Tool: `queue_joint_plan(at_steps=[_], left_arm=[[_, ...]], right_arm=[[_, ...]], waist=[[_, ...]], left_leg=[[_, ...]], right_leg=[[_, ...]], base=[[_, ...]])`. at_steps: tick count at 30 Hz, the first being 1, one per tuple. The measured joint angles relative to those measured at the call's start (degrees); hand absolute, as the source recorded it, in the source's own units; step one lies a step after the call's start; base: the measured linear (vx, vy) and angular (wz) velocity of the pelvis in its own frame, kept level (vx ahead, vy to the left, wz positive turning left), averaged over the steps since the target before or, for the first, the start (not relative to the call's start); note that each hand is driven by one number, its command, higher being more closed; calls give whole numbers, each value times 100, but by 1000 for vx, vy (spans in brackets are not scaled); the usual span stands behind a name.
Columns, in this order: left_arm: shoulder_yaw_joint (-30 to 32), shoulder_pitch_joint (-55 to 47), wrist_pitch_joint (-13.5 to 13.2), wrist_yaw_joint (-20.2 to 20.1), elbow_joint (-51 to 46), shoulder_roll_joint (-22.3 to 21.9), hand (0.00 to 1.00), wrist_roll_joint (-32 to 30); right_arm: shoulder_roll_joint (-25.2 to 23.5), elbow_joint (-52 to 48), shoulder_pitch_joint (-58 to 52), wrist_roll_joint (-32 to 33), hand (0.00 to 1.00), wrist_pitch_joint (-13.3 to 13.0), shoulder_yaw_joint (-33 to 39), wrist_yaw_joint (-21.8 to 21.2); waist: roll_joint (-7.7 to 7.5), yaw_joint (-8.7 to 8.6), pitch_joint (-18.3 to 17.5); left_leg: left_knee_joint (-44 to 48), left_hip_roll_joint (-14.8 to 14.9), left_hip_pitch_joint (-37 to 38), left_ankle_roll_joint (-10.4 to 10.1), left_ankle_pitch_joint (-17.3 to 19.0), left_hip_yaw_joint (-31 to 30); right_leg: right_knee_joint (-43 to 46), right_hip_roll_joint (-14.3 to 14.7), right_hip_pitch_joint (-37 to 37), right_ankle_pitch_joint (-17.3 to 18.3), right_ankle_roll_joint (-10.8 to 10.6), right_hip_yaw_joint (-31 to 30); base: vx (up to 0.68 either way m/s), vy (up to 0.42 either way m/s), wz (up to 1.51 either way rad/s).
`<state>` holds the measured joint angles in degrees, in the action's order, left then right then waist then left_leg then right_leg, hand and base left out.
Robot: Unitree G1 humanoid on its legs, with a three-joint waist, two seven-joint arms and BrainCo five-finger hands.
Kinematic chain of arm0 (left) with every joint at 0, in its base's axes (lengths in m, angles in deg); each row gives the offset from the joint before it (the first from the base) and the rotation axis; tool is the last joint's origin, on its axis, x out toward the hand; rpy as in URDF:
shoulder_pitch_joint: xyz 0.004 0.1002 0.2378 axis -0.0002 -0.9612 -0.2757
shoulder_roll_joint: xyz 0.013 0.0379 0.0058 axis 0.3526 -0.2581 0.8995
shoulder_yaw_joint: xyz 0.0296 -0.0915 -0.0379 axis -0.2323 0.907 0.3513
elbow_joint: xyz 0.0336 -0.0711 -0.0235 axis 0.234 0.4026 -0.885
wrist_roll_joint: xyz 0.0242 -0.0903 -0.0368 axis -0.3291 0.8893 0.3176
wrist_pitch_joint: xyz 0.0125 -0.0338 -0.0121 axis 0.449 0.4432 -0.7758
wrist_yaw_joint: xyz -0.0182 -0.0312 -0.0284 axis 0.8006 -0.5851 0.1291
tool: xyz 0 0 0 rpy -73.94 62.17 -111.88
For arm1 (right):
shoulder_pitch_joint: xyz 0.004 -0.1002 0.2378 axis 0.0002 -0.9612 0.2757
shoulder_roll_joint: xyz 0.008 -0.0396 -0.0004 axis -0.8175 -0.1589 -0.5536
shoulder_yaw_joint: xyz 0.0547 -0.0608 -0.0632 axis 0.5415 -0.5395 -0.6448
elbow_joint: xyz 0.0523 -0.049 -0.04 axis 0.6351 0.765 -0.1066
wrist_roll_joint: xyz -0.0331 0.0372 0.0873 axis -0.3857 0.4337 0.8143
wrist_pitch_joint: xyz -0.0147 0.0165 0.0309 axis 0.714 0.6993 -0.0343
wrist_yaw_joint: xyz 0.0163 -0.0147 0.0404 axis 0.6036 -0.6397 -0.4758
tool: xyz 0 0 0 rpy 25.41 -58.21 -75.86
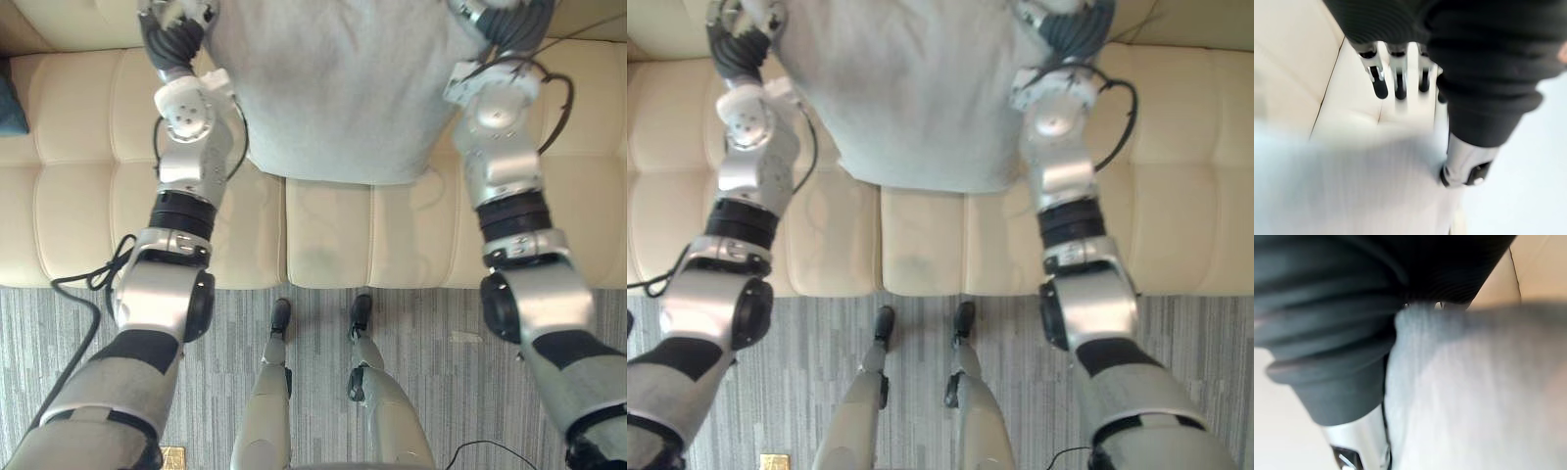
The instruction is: Pick up cushions and gather them together orderly.
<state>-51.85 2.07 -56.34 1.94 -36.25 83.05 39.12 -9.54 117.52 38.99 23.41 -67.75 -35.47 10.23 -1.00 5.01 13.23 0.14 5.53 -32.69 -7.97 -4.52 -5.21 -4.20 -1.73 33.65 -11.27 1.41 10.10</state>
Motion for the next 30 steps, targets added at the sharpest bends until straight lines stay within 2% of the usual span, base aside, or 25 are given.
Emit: queue_joint_plan(at_steps=[4, 7, 12, 15, 17, 19, 20, 22, 23, 26, 30], left_arm=[[427, -12, 43, -152, 115, 299, 0, 245], [764, -222, 37, -320, 42, 418, 0, 613], [900, -1996, 19, -441, -948, 301, 0, 594], [868, -3431, 18, -575, -1523, -265, 0, 501], [539, -4704, 5, -836, -1890, -861, 0, 362], [246, -5405, 24, -1063, -1943, -1178, 0, 355], [19, -5999, 70, -1298, -1944, -1412, 0, 9], [-75, -6515, 153, -1507, -1886, -1583, 0, -330], [-39, -6881, 200, -1683, -1612, -1734, 0, -594], [105, -7211, 361, -1890, -824, -1948, 0, -988], [289, -7366, 517, -2058, -2, -2179, 0, -1462]], right_arm=[[336, 20, -14, 661, 0, 7, 150, -200], [391, -157, -208, 883, 0, 4, 142, -368], [335, -1394, -1975, 840, 0, -13, 156, -548], [-86, -1859, -3421, 442, 0, -16, 227, -720], [-765, -2162, -4680, 169, 0, -22, 305, -954], [-1190, -2184, -5427, -19, 0, -17, 340, -1117], [-1548, -2148, -6076, -89, 0, -17, 441, -1322], [-1847, -2018, -6625, -182, 0, -12, 546, -1496], [-2133, -1846, -7092, -292, 0, -12, 747, -1629], [-2403, -1132, -7653, -273, 0, -7, 1053, -1831], [-2433, -146, -7924, -256, 0, 11, 1165, -2026]], waist=[[5, 5, 96], [5, 4, 96], [4, -1, 96], [4, -2, 96], [-2, 3, 85], [-16, 30, 76], [-27, 37, 66], [-49, 56, 15], [-47, 56, -133], [-43, 32, -412], [-12, -24, -810]], left_leg=[[-24, -3, 207, 0, 0, -5], [-115, 0, 366, -21, -14, 7], [-120, -12, 716, -19, -12, 20], [-121, -37, 1006, -13, -5, 5], [-111, -42, 1317, 28, 118, 16], [-81, -30, 1493, 59, 220, 40], [14, -33, 1617, 97, 362, 69], [131, -30, 1717, 114, 459, 141], [190, -26, 1790, 117, 522, 165], [198, -4, 2077, 135, 591, 255], [194, -5, 2443, 114, 696, 365]], right_leg=[[-2, -6, -205, 2, -1, 18], [-24, -5, -319, 2, -1, 2], [-64, -4, -674, 4, -4, -70], [-78, -6, -974, 40, -50, -115], [-80, 6, -1280, 159, -84, -176], [-81, 36, -1445, 198, -81, -251], [-82, 41, -1598, 296, -130, -278], [-83, 59, -1721, 327, -121, -341], [-83, 65, -1798, 348, -118, -378], [-84, 80, -2051, 386, -146, -441], [-86, 68, -2372, 457, -207, -495]], base=[[27, 60, 3], [30, 50, -4], [42, 42, -3], [39, 43, 0], [35, 47, -3], [17, 51, -8], [-10, 48, -10], [-20, 30, -19], [-12, 23, -20], [21, 22, -15], [37, 32, -11]])
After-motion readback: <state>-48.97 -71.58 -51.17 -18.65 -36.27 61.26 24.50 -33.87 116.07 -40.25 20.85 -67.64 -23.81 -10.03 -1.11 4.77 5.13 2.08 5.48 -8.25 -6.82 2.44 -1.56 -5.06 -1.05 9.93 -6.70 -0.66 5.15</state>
